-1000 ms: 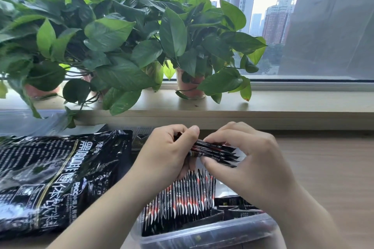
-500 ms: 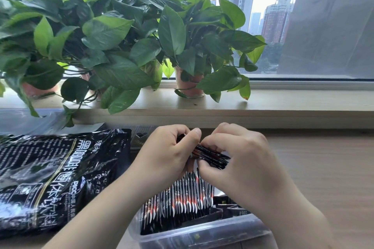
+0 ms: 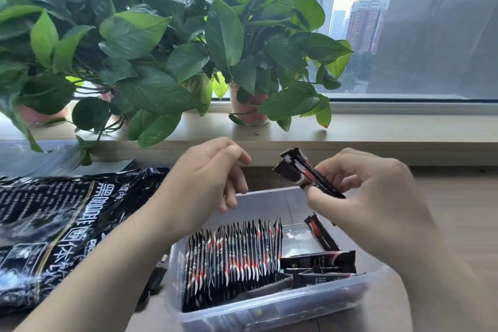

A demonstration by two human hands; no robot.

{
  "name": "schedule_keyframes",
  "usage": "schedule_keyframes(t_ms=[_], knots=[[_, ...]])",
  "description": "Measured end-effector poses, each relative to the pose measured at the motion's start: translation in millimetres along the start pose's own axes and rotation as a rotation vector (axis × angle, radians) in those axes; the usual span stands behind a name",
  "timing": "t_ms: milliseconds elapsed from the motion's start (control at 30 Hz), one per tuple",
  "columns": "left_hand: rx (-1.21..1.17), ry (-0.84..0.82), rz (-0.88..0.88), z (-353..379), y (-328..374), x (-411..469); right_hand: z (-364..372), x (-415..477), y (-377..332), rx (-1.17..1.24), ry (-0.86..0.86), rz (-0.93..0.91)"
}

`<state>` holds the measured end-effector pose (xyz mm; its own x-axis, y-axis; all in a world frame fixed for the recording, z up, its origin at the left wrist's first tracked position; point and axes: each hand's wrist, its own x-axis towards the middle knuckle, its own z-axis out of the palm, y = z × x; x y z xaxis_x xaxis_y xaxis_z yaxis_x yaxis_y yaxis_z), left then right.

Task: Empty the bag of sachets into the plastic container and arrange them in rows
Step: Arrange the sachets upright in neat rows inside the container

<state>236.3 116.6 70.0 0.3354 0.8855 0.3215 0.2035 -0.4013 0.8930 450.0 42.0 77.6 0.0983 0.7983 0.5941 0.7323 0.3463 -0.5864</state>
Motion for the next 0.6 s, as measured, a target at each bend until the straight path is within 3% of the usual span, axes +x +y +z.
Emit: schedule_keyframes(t_ms=[67,233,600], knots=[[0.283,-0.083,0.121,-6.3,-1.1,-1.0,-4.4,1.3,5.9,-0.024,0.004,0.100],[0.739,-0.533,0.385,3.7,-7.5,-4.3,-0.2,1.0,9.5,-0.026,0.015,0.234],[0.947,-0.810,0.218,49.2,1.8,-3.0,2.7,5.1,21.8,-0.002,0.019,0.295]])
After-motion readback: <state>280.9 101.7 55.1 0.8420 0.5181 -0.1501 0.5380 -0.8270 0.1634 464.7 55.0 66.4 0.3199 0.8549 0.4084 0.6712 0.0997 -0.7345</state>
